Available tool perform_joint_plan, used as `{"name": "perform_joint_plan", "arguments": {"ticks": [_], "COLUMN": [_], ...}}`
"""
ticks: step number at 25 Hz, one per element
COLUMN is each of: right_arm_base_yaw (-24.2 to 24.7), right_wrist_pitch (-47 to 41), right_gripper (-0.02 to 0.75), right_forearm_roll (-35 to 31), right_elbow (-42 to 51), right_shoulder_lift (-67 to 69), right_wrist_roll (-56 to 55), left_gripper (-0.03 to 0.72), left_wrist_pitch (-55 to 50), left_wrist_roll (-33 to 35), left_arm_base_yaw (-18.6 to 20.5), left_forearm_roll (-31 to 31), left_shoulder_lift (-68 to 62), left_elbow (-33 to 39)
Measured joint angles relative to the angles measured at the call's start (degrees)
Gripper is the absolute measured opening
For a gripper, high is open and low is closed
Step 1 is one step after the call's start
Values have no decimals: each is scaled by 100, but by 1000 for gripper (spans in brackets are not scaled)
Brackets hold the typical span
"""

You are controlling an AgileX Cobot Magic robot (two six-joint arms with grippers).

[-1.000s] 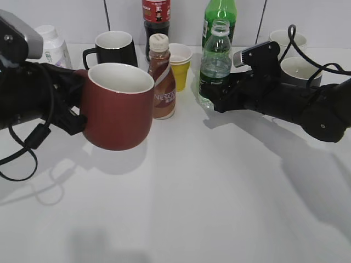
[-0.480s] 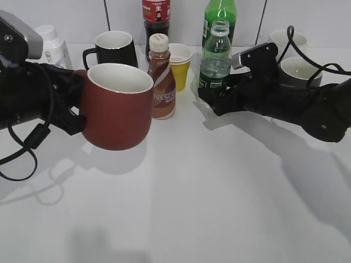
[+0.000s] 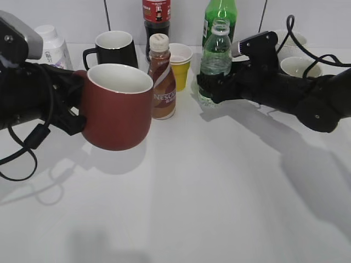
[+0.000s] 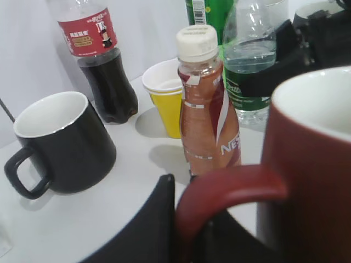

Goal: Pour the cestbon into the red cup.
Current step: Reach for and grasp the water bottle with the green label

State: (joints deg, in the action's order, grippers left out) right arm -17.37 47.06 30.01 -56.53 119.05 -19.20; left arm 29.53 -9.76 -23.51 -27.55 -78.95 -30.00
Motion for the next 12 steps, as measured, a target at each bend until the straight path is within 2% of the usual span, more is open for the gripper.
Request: {"name": "perform_joint_plan", "arguments": {"ticks": [4, 7, 12], "right_arm_base_yaw": [-5, -5, -5], "right_wrist_pitch": [-1, -11, -5], "right_gripper": [652, 618, 496], "right_forearm_roll": [0, 0, 14], "right_elbow": [-214, -323, -403], "right_shoulder_lift": [167, 251, 336], "right_wrist_roll": [12, 24, 40], "left_gripper": [41, 41, 41], "left_wrist_pitch": [-1, -1, -1], "left_wrist_roll": [0, 0, 0], "left_arm_base_yaw": [0, 0, 0], "left_forearm_roll": [11, 11, 19], "left_shoulder_lift": [0, 0, 0], "left_elbow": [0, 0, 0]}}
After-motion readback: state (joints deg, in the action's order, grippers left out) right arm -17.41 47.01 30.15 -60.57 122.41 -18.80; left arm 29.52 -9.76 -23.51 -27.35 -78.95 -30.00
